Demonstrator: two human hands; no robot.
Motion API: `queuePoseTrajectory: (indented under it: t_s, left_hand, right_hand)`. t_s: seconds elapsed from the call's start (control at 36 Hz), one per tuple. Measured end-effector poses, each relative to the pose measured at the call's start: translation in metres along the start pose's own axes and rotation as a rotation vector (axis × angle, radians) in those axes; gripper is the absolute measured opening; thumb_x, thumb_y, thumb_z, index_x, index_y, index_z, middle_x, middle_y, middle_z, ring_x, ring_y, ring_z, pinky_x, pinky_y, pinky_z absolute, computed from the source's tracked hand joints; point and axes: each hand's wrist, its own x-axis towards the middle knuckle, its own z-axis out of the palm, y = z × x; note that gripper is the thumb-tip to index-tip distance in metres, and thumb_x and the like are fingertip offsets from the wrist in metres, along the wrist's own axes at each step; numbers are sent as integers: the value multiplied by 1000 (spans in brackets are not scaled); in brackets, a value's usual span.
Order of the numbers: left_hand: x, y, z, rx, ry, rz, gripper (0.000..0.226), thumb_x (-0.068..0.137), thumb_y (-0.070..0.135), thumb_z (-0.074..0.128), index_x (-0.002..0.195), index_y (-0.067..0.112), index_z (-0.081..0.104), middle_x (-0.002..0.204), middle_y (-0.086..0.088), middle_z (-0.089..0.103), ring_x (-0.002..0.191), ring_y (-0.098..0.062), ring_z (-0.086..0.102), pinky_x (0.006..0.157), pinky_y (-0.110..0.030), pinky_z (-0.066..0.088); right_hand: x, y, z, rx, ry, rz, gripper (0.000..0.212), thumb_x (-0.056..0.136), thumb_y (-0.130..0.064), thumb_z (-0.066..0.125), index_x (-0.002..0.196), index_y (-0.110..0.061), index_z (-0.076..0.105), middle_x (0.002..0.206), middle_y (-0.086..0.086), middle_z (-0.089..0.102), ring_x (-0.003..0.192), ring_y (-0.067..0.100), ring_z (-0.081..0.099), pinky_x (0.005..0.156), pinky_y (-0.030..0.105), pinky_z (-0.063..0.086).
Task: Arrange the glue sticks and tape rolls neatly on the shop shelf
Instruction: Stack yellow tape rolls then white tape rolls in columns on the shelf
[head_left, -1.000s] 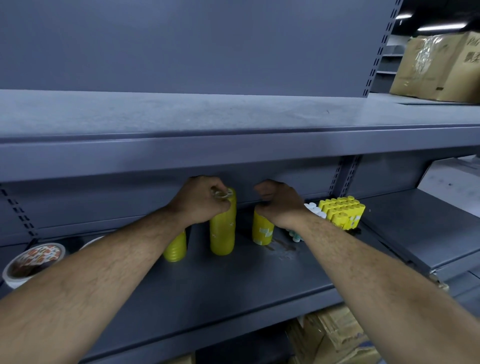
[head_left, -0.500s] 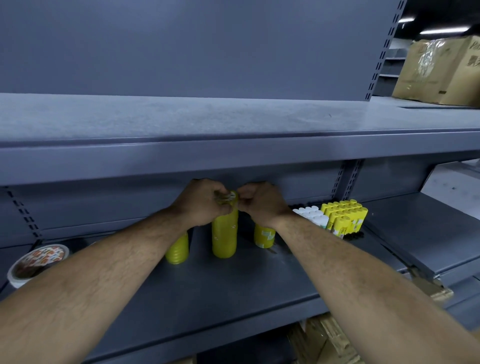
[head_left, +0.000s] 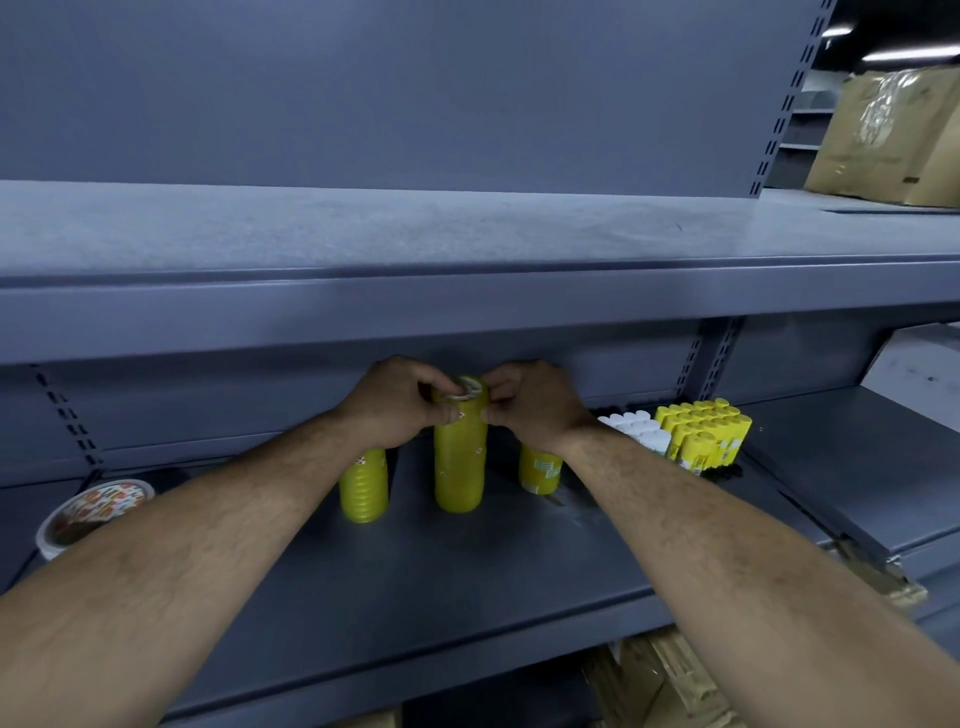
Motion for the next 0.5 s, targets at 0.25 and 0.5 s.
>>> queuePoseTrajectory:
  t_s: [0.25,0.5]
  left_hand:
    - [-6,2,3,44,33,20,24,76,22,85,99,27,78,101,14,73,95,2,66,90,-19,50]
    - [-12,3,3,71,50,11,25,80,23,79,105,27,77,99,17,71,90,4,64,73,-4,45]
  right_hand:
    - [0,-2,1,-49,15,10,29,81,-7,80,106,-20,70,94,-10,68,94,5,66,84,19,52]
    - [-3,-8,2,-84,14,1,32,84,-8,77,115,-15,70,98,-8,68,95,6,65,77,12,48]
